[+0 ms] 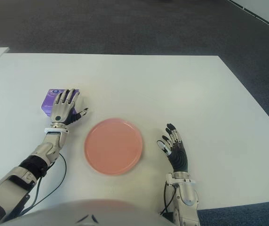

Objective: Put the tissue paper into the plate.

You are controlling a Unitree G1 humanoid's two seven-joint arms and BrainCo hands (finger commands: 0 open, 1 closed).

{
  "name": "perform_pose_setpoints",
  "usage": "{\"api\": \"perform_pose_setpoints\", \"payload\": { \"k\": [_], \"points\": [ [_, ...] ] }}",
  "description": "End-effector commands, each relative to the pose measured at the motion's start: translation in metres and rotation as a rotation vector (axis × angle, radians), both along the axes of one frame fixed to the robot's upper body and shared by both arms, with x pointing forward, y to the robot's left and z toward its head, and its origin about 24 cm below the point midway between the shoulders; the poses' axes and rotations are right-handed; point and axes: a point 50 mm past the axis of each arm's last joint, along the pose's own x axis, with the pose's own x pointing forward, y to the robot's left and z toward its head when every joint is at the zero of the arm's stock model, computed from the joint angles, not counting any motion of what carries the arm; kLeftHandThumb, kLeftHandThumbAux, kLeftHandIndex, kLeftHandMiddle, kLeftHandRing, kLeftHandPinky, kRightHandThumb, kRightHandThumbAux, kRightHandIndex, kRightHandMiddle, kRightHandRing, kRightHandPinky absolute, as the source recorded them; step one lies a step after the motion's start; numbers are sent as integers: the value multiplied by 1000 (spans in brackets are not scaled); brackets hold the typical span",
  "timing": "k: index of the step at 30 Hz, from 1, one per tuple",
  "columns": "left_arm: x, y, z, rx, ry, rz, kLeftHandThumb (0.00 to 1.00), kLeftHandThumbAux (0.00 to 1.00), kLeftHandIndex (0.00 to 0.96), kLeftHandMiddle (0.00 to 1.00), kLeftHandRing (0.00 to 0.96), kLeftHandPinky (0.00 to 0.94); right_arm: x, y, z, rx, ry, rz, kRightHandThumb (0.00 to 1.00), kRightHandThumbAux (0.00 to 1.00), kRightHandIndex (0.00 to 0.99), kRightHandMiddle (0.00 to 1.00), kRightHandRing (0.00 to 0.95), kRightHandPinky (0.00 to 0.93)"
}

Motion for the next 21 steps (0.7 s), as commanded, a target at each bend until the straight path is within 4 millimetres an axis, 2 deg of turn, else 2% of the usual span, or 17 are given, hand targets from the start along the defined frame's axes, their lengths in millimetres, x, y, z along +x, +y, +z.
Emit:
{"api": "perform_pose_setpoints", "payload": {
  "k": [1, 21],
  "points": [
    [-4, 5, -6, 23, 22, 19, 135, 212, 0, 0, 0, 0, -8, -3, -14, 10, 103, -16, 0, 577, 0, 0, 0, 0],
    [0, 9, -8, 48, -4, 44, 136, 260, 0, 0, 0, 0, -7, -3, -14, 16, 107, -14, 0, 577, 0, 0, 0, 0]
  ]
}}
